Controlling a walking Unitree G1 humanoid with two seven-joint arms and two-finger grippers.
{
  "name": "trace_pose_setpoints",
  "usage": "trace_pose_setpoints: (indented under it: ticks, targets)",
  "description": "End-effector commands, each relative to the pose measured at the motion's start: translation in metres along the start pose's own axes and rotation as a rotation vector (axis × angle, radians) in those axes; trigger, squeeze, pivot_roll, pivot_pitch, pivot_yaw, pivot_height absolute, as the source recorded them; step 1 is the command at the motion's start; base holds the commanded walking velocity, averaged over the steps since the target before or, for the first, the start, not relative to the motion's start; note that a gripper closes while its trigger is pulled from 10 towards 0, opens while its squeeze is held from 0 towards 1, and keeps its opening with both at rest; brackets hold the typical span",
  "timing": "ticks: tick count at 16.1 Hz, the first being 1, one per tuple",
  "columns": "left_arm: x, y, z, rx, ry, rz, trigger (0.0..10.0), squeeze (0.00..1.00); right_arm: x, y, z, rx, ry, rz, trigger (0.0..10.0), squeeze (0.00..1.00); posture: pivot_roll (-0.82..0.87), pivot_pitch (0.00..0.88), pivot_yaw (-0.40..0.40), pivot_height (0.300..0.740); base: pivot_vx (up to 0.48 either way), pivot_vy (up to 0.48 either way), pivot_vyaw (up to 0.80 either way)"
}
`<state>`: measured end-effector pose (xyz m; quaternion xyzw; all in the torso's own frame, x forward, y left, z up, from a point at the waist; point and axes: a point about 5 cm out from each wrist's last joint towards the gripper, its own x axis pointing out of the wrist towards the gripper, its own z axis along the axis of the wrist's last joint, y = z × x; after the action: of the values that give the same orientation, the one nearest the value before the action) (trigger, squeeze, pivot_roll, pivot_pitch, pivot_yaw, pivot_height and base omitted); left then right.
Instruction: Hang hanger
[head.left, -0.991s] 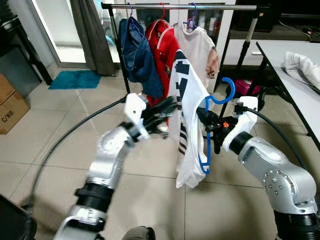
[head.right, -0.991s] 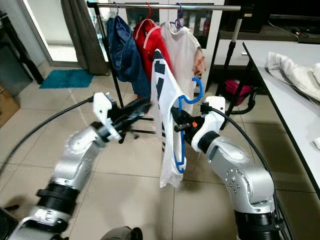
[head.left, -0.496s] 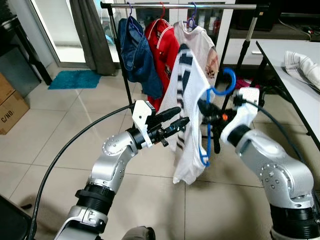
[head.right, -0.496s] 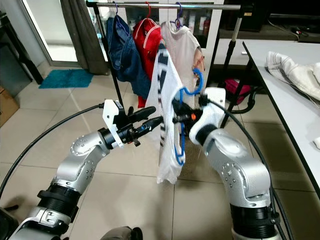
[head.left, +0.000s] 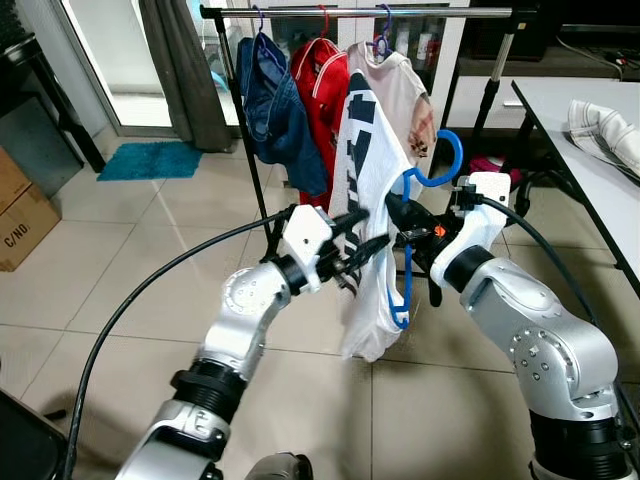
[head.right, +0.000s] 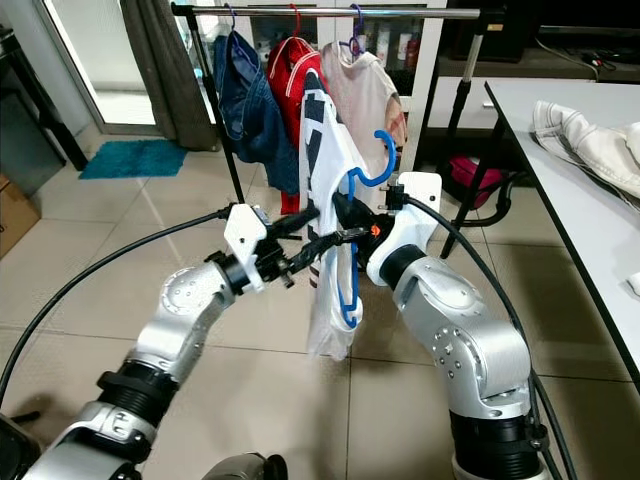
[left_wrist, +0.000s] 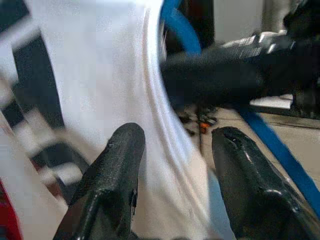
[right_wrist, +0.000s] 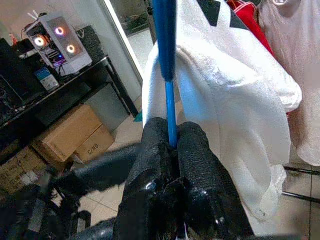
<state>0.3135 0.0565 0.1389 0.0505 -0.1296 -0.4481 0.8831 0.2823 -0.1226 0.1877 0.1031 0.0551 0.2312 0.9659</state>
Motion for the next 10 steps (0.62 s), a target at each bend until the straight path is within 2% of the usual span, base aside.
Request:
trace_pose_setpoints:
  ticks: [1,3,4,5,6,7,8,10]
  targets:
    - [0.002,0.002,0.004,0.051,-0.007,0.003,10.0,0.0,0.001,0.004,0.008,-0.009,-0.033,0.013,10.0,0.0,0.0,0.004,0.123,0.74,0.0,0.0,0.0]
    - [-0.001,-0.001,0.0,0.206,0.013,0.039,10.0,0.0,0.007,0.003,0.005,0.042,-0.049,0.008,10.0,0.0,0.0,0.004,0.123,0.74,0.0,0.0,0.0]
    - [-0.004,-0.001,-0.005,0.233,0.038,0.059,10.0,0.0,0.009,0.002,0.004,0.064,-0.054,0.012,10.0,0.0,0.0,0.002,0.12,0.74,0.0,0.0,0.0]
    - [-0.006,0.001,-0.008,0.235,0.047,0.086,9.2,0.0,0.01,0.002,0.005,0.078,-0.059,0.022,10.0,0.0,0.0,0.001,0.116,0.74,0.0,0.0,0.0]
    - [-0.008,0.002,-0.01,0.228,0.052,0.112,6.9,0.0,0.011,0.002,0.005,0.091,-0.064,0.036,10.0,0.0,0.0,0.001,0.111,0.74,0.0,0.0,0.0]
    - [-0.009,0.003,-0.011,0.218,0.053,0.13,4.2,0.0,0.013,0.003,0.006,0.107,-0.068,0.057,10.0,0.0,0.0,0.001,0.105,0.74,0.0,0.0,0.0]
    - [-0.007,0.004,-0.012,0.221,0.048,0.144,0.1,0.0,0.014,0.005,0.009,0.173,-0.085,0.104,10.0,0.0,0.0,0.0,0.09,0.74,0.0,0.0,0.0]
    - [-0.007,0.004,-0.012,0.226,0.046,0.149,0.0,0.0,0.015,0.005,0.01,0.199,-0.093,0.118,10.0,0.0,0.0,0.0,0.087,0.74,0.0,0.0,0.0]
